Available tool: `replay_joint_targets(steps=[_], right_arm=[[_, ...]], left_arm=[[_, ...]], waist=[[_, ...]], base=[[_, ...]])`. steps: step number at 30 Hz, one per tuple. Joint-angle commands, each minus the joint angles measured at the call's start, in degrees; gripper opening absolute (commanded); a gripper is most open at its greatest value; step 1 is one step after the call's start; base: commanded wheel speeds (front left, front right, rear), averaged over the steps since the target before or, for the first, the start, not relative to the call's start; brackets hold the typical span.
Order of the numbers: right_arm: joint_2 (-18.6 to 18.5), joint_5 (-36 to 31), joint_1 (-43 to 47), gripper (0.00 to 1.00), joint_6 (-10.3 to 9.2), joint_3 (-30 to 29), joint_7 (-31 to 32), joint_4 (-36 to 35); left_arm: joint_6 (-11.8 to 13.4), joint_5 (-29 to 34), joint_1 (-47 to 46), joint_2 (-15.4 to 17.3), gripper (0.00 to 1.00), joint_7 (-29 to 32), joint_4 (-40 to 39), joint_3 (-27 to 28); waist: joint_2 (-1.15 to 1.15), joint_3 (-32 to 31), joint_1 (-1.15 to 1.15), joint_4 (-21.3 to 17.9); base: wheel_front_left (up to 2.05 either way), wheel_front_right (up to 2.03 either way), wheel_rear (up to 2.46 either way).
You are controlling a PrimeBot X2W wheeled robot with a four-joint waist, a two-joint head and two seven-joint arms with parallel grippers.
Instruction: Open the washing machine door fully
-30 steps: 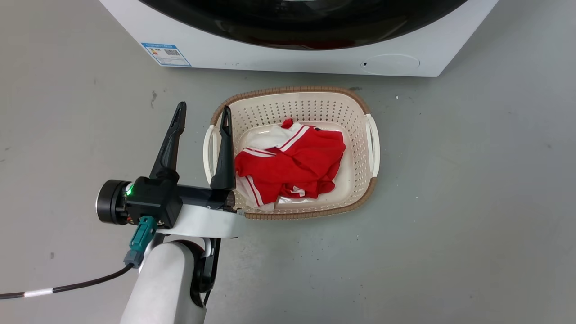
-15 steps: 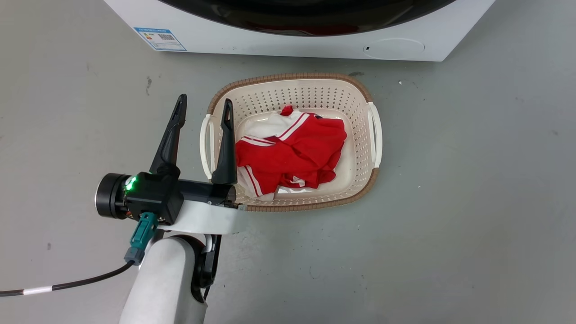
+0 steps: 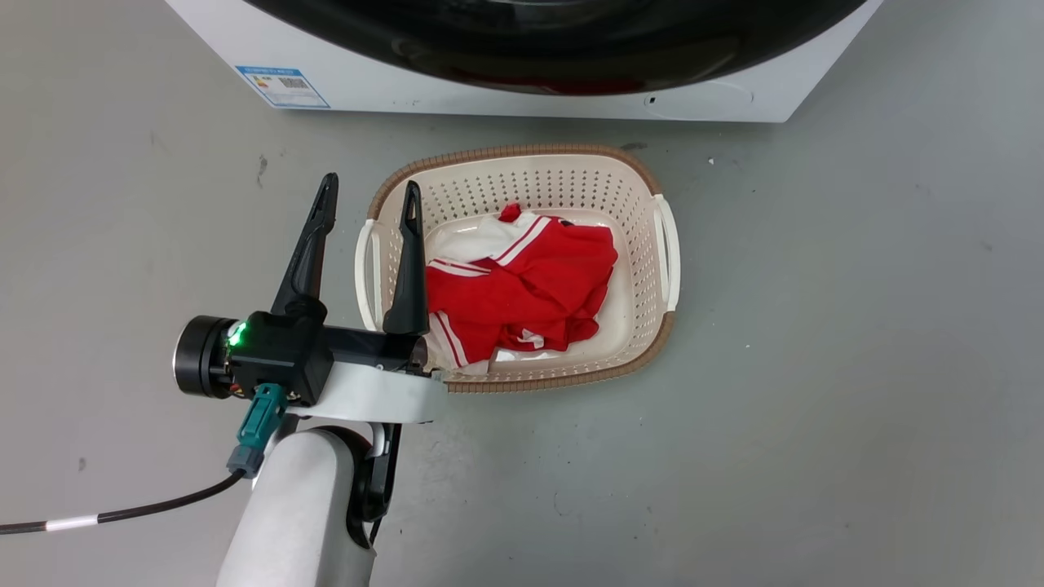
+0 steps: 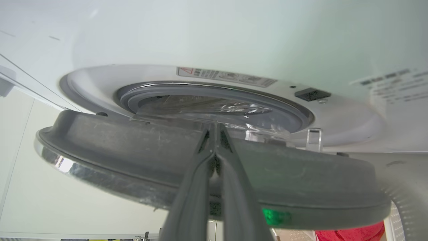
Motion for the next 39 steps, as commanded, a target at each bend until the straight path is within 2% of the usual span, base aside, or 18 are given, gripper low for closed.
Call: replay_joint_targets(steps=[1,21,39], right_arm=[[0.47,0.59,1.9,0.0,-0.02,0.43,1.43,-0.37],[0.99,6.11,12.19,0.0,-0.01,1.2,12.5,-3.48],[1.14,9.95,20.85,0.0,-0.01,3.4,18.04,-6.08]], left_arm=[[0.07,-0.07,-0.21,0.08,1.0,-0.16,0.12,0.12],[-0.38,-1.58,3.08,0.08,1.0,-0.16,2.67,-0.28],[-0.82,-2.76,8.28,0.07,1.0,-0.16,4.7,0.13]], waist=[[0.0,-0.74,0.0,-0.25],[0.0,-9.88,0.0,-0.55],[0.0,-18.65,0.0,-0.33]], base=[[0.0,0.0,0.0],[0.0,0.0,0.0],[0.0,0.0,0.0]])
